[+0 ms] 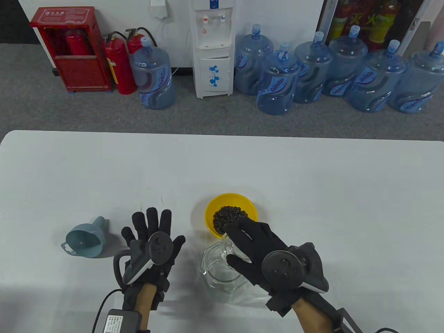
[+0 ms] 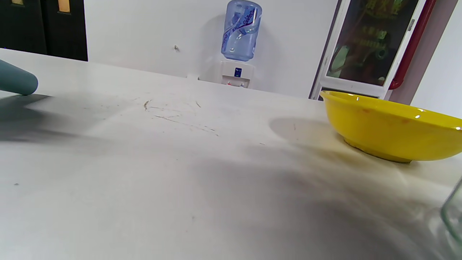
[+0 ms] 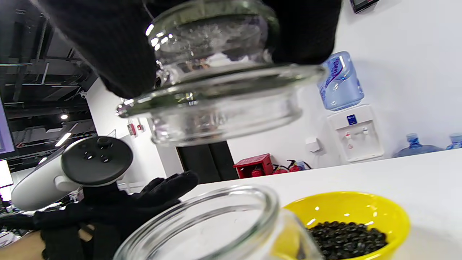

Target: Transfer coffee beans through funnel into glass jar

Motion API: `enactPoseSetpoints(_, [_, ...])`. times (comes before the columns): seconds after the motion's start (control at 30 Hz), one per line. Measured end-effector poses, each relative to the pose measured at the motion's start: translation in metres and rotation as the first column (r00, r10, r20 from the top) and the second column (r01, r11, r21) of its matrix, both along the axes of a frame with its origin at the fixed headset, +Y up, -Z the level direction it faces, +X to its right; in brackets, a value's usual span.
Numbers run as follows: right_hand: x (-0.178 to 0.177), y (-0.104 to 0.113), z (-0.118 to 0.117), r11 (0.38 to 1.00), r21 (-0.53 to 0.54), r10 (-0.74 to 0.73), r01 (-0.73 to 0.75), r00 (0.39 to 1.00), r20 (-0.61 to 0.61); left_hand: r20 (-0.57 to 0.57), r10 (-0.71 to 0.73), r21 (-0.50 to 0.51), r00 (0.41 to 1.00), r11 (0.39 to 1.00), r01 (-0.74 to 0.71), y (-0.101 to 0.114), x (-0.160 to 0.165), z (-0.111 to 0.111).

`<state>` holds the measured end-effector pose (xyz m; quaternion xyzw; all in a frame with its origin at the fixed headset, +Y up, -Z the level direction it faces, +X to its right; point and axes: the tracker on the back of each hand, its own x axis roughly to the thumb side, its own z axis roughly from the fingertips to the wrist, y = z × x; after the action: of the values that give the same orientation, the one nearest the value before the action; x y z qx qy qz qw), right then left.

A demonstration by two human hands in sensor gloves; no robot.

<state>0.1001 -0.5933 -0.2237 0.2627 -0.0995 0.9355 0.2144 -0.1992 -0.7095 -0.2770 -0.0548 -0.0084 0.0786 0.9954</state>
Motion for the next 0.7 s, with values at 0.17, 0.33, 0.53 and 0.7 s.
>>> enactPoseSetpoints(0.17, [0.021, 0.006, -0.002, 1.0, 0.015, -0.005, 0.004, 0.998, 0.061, -0.016, 0.0, -0.031, 1.0, 1.0, -0.001, -0.004, -0.003, -0.002])
enactPoseSetpoints(0.33, [0.045, 0.005, -0.006, 1.0, 0.012, 0.001, -0.003, 0.993, 0.118, -0.025, 0.016, -0.012, 1.0, 1.0, -0.016, -0.003, -0.006, -0.002])
enactPoseSetpoints(0.53, [0.068, 0.0, -0.005, 0.998, 0.035, 0.049, -0.056, 0.982, 0.182, -0.022, 0.005, -0.006, 1.0, 1.0, -0.005, -0.003, -0.005, -0.001])
enactPoseSetpoints(0.7, [0.089, -0.004, -0.01, 0.998, 0.02, 0.06, -0.067, 0.969, 0.239, -0.03, 0.004, -0.026, 1.0, 1.0, -0.004, -0.005, -0.006, -0.002])
